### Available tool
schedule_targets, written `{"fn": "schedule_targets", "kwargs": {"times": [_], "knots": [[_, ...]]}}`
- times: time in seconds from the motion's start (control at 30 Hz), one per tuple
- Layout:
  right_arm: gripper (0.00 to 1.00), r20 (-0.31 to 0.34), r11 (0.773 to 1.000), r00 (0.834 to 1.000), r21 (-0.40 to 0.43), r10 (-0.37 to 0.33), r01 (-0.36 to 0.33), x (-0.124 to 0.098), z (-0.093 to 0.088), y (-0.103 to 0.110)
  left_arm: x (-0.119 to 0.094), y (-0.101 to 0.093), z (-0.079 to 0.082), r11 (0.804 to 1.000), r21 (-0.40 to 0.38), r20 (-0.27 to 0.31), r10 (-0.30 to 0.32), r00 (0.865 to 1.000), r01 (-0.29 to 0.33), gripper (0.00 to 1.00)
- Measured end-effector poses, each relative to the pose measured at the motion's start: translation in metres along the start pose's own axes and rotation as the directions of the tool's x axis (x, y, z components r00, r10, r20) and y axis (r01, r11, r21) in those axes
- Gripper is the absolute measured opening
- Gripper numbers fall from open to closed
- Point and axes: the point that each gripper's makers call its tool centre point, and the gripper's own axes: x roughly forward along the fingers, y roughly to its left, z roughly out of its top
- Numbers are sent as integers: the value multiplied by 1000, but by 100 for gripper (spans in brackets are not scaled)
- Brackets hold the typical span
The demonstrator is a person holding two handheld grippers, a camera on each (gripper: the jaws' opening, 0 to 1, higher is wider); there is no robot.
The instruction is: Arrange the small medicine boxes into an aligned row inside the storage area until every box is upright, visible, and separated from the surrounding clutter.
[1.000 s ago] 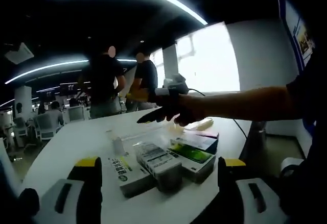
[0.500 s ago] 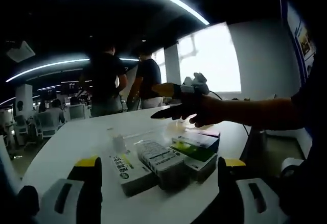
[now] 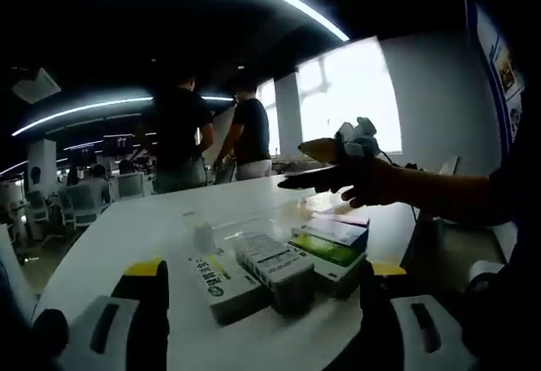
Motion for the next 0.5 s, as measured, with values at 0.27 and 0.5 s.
{"fn": "schedule_targets", "kwargs": {"times": [0.27, 0.5], "knots": [[100, 58, 998, 998, -48, -33, 35, -34, 4, -1, 2, 4, 1, 1000, 12, -8, 1, 1000, -1, 94], [100, 74, 989, 995, -126, -70, 79, -57, 3, 1, 3, 5, 4, 1000, 18, -10, -3, 1000, 3, 94]]}}
